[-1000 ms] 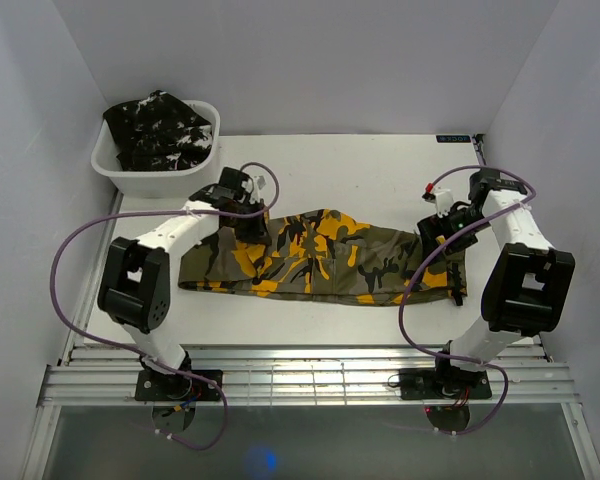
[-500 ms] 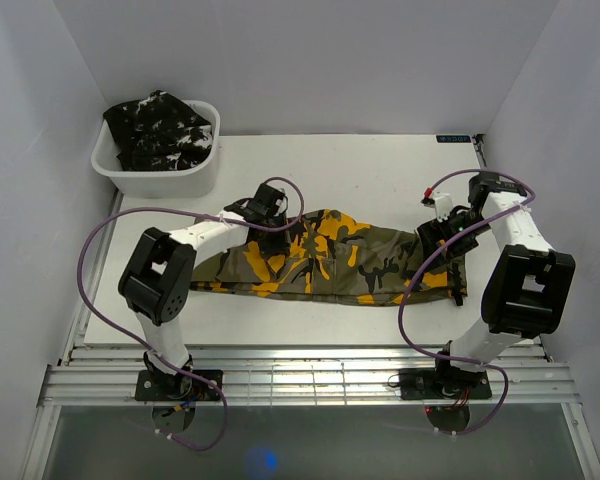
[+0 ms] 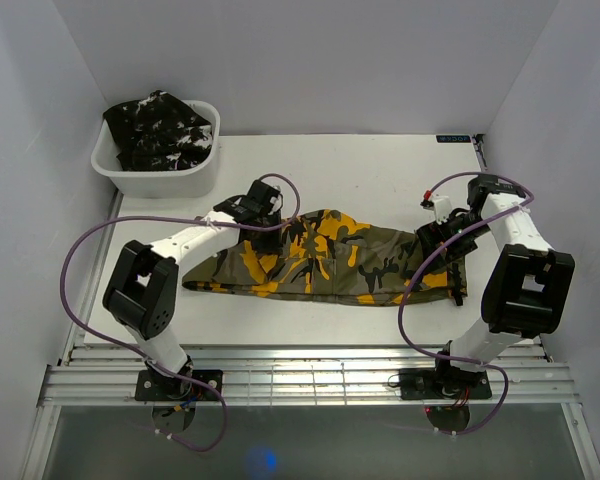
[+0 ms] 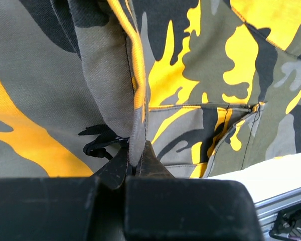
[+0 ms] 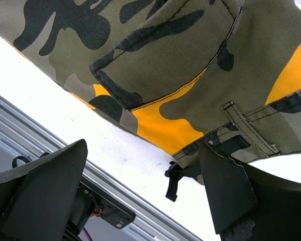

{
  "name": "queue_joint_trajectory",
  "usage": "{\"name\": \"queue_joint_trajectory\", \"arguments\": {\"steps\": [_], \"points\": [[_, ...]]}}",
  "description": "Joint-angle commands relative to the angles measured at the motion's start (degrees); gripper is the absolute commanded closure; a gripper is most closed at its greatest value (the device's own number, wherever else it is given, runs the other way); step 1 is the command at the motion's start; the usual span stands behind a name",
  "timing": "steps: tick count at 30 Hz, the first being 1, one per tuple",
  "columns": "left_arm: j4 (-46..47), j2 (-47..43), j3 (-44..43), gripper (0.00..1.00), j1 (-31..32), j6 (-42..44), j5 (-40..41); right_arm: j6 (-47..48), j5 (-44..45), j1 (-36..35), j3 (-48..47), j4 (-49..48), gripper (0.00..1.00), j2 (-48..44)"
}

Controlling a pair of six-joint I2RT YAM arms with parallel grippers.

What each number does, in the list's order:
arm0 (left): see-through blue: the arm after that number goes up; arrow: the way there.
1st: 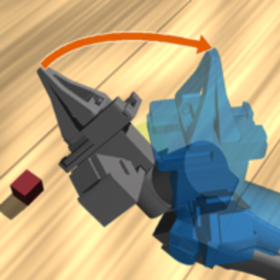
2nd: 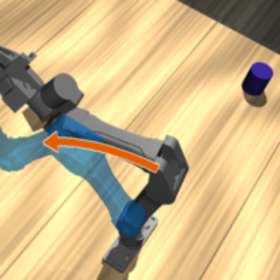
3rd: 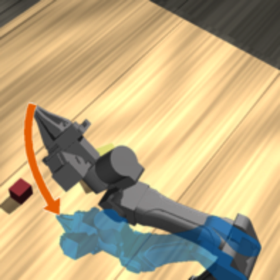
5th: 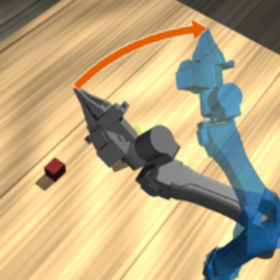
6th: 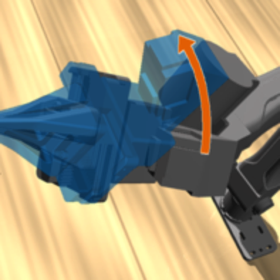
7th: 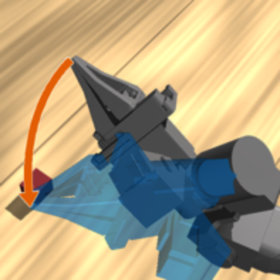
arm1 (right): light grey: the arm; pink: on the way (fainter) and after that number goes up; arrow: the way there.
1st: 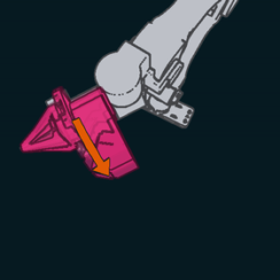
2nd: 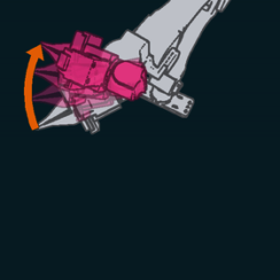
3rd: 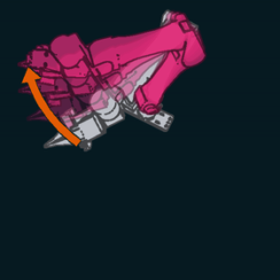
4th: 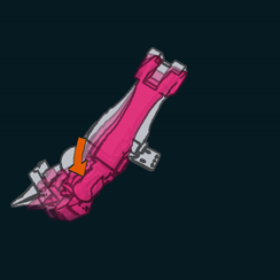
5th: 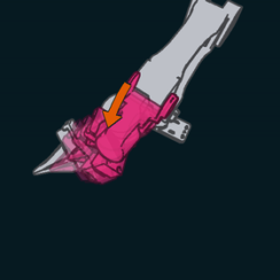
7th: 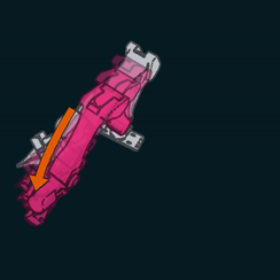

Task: Fold and stack the trousers
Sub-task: Fold the trousers

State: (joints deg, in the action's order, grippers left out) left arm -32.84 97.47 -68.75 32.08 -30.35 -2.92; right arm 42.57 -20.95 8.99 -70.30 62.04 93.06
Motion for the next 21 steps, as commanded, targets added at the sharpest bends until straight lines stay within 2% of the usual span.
{"name": "queue_joint_trajectory", "arguments": {"steps": [1, 13, 15, 16, 19, 21], "points": [[-2.9, -1.9, -2.0, 1.0, 1.1, 0.0, -1.2, 0.3, -0.8, 0.3, 0.3, 0.2, 0.04, 0.1], [-2.2, 5.8, -4.8, 1.0, 3.3, -4.0, -2.7, 0.5, -1.0, 0.3, 0.4, 0.1, 0.04, 1.0], [-2.2, 6.7, -5.5, 0.89, 3.3, -4.1, -3.8, 0.4, -1.1, 0.3, 0.6, 0.1, 0.05, 1.0], [-2.1, 6.9, -5.8, 0.75, 3.3, -4.1, -4.1, 0.5, -1.0, 0.3, 0.9, 0.0, 0.05, 0.9], [-1.4, 7.0, -6.7, 0.58, 3.8, -3.8, -5.5, 0.6, -0.8, 0.3, 1.0, -0.2, 0.06, 0.9], [-1.3, 6.2, -6.9, 0.55, 4.0, -3.4, -6.5, 0.8, -0.8, 0.3, 0.8, -0.2, 0.06, 1.0]]}}
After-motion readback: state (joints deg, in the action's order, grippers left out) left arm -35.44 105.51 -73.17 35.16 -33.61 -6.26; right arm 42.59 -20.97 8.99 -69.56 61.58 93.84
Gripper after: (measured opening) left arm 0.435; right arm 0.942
